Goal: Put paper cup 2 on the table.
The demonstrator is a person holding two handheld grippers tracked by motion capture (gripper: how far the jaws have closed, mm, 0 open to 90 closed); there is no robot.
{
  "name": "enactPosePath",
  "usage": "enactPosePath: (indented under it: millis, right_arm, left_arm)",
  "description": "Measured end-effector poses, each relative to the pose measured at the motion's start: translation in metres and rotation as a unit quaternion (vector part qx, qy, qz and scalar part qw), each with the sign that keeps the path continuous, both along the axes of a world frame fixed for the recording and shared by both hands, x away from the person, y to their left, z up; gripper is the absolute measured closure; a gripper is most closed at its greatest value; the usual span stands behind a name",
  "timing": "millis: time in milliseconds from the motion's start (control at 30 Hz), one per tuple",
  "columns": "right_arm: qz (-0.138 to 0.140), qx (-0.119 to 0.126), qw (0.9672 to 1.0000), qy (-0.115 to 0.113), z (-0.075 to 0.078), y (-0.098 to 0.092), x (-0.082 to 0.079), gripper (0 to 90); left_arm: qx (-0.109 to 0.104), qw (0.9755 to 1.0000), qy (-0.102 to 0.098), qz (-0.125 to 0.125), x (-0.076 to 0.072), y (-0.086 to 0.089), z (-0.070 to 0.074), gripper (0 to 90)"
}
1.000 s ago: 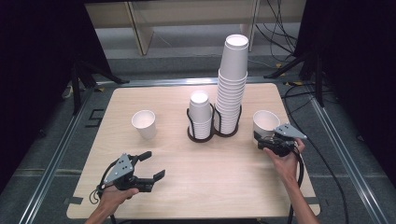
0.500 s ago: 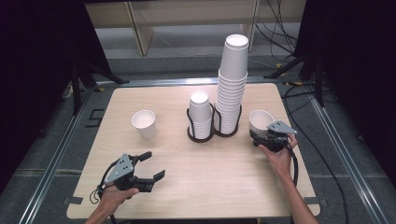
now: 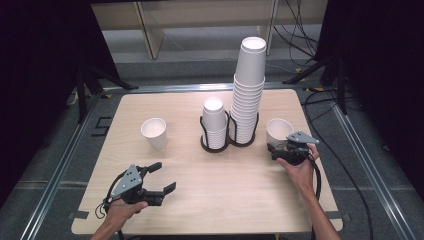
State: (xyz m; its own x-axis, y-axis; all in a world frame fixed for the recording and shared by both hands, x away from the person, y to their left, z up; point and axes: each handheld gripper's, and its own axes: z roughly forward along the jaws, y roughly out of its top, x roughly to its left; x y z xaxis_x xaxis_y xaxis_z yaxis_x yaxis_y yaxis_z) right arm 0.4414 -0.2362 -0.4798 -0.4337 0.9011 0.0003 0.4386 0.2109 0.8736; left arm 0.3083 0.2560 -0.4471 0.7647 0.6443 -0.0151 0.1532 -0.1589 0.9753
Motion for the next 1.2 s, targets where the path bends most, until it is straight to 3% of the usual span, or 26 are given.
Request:
enactPosePath:
  millis: [100, 200, 233, 300, 400, 533, 633, 700, 767, 833, 900, 933, 967, 1067, 1100, 1167, 1200]
  right_arm:
    - [-0.004, 0.011, 0.9997, 0.021, 0.001, -0.002, -0.006, 15.5]
    - [-0.009, 0.018, 0.9996, 0.02, 0.002, -0.006, -0.013, 15.4]
    - [-0.011, 0.021, 0.9994, 0.023, 0.002, -0.008, -0.015, 15.4]
    - [-0.013, 0.015, 0.9994, 0.029, 0.005, -0.011, -0.019, 15.4]
    - [-0.022, 0.04, 0.9983, 0.037, 0.009, -0.011, -0.026, 15.4]
    - [0.001, 0.024, 0.9994, 0.026, 0.012, -0.012, -0.035, 15.4]
    - [0.012, 0.026, 0.999, 0.033, 0.013, -0.011, -0.044, 15.5]
    - [0.007, 0.022, 0.9993, 0.031, 0.016, -0.009, -0.049, 15.5]
    - [0.011, 0.018, 0.9996, 0.02, 0.019, -0.008, -0.054, 15.7]
    - [0.015, 0.028, 0.9992, 0.024, 0.021, -0.006, -0.059, 15.6]
    - [0.022, 0.022, 0.9993, 0.021, 0.022, -0.004, -0.065, 15.6]
    - [0.025, 0.025, 0.9992, 0.019, 0.022, -0.003, -0.067, 15.6]
    - [0.027, 0.028, 0.9989, 0.026, 0.024, -0.002, -0.071, 15.6]
    - [0.04, 0.032, 0.9985, 0.021, 0.026, 0.003, -0.082, 15.6]
    - [0.044, 0.035, 0.9983, 0.019, 0.027, 0.005, -0.086, 15.5]
    - [0.051, 0.031, 0.9981, 0.014, 0.028, 0.008, -0.093, 15.5]
    - [0.049, 0.037, 0.9978, 0.027, 0.028, 0.011, -0.099, 15.5]
  left_arm:
    - [-0.009, 0.9999, -0.005, -0.004, 0.001, 0.0, 0.0, 14.6]
    - [-0.011, 0.9999, -0.008, -0.005, 0.001, 0.0, -0.001, 14.6]
    - [0.0, 1.0, -0.002, 0.001, -0.001, 0.001, 0.001, 14.6]
    - [0.001, 1.0, -0.003, 0.002, -0.001, 0.001, 0.001, 14.6]
    - [0.001, 1.0, -0.002, 0.002, -0.001, 0.002, 0.001, 14.6]
    - [0.004, 1.0, -0.002, 0.003, 0.0, 0.002, 0.001, 14.6]
    - [0.003, 1.0, -0.002, 0.003, 0.0, 0.002, 0.001, 14.5]
    - [-0.007, 0.9999, -0.009, 0.0, 0.001, 0.001, -0.001, 14.6]
    - [0.008, 0.9999, -0.008, 0.007, 0.001, 0.002, -0.001, 14.6]
    - [-0.001, 0.9999, -0.009, 0.005, 0.003, 0.002, -0.004, 14.6]
    - [0.01, 0.9999, -0.004, 0.012, 0.003, 0.004, -0.004, 14.6]
    - [-0.002, 0.9999, -0.008, 0.007, 0.005, 0.003, -0.005, 14.6]
    - [0.009, 0.9999, -0.003, 0.012, 0.004, 0.004, -0.005, 14.6]
    - [0.013, 0.9998, -0.002, 0.011, 0.004, 0.004, -0.006, 14.6]
    - [0.006, 0.9999, -0.004, 0.009, 0.005, 0.002, -0.007, 14.6]
    - [0.017, 0.9998, -0.002, 0.011, 0.005, 0.002, -0.008, 14.6]
    - [0.009, 0.9999, -0.006, 0.007, 0.006, 0.001, -0.009, 14.6]
